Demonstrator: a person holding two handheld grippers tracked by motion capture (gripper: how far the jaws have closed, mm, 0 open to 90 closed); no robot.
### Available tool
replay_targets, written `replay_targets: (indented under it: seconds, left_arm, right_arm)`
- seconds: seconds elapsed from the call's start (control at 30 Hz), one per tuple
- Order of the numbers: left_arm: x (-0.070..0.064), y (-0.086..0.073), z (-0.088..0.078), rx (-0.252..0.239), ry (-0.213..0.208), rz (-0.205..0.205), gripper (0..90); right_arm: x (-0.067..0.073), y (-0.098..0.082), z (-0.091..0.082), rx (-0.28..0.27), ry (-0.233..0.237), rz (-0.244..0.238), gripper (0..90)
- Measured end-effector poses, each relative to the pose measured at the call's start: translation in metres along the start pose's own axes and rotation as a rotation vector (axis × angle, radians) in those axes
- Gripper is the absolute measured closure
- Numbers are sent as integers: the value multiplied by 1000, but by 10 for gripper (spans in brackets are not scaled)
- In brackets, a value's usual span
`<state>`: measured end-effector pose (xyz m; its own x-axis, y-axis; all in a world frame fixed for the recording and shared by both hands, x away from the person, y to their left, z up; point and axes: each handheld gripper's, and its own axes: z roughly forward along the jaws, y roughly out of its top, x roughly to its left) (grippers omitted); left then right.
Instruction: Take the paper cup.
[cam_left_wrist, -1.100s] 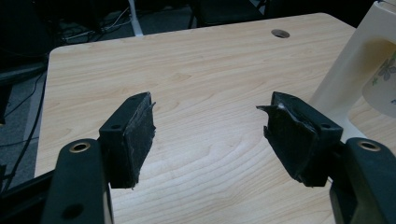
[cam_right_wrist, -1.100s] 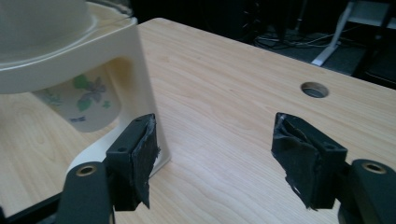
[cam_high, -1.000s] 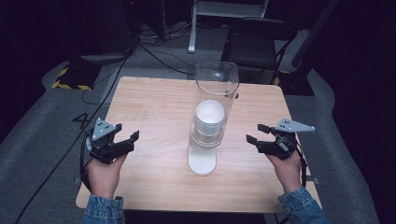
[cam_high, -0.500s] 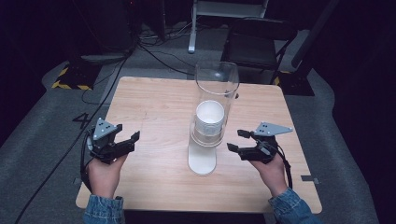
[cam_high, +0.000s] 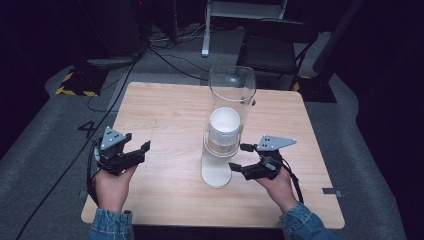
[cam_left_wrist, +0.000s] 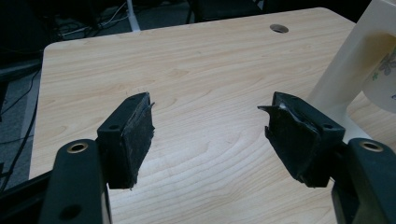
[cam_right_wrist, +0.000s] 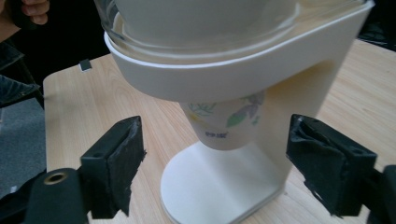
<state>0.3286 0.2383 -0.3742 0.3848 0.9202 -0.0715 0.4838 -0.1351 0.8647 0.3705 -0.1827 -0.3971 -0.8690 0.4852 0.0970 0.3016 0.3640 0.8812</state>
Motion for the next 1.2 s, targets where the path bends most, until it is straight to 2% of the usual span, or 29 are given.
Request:
replay_targets:
  seconds: [0.07, 0.1, 0.3, 0.5, 0.6, 0.77, 0.83, 0.9, 1.03, 1.2]
  left_arm:
    - [0, 0, 0, 0, 0, -3, 314]
    - [0, 0, 0, 1, -1, -4, 314]
    - [0, -1, 0, 3, -4, -7, 313]
    - [1, -2, -1, 0, 0, -7, 312]
    - [2, -2, -1, -2, 0, -11, 312]
    - [3, -3, -1, -4, 2, -21, 312]
    - [4, -4, 0, 0, 2, -21, 311]
    - [4, -4, 0, 0, 2, -22, 311]
    - [4, -4, 0, 0, 3, -23, 311]
    - [4, -5, 0, -1, 2, -23, 311]
  right_arm:
    - [0, 0, 2, -1, 6, 3, 178]
    - [-1, -1, 8, -3, 24, 11, 173]
    - [-4, -3, 22, -6, 34, 13, 173]
    - [-5, -2, 37, -11, 24, 3, 174]
    - [-6, -2, 44, -18, 23, 14, 177]
    - [-7, -3, 52, -16, -2, 3, 216]
    - [-8, -2, 52, -35, -17, -3, 260]
    - [-9, -2, 53, -42, -6, 3, 266]
    - [-6, -3, 53, -29, -44, -49, 309]
    - [-4, -4, 53, -24, -56, -69, 320]
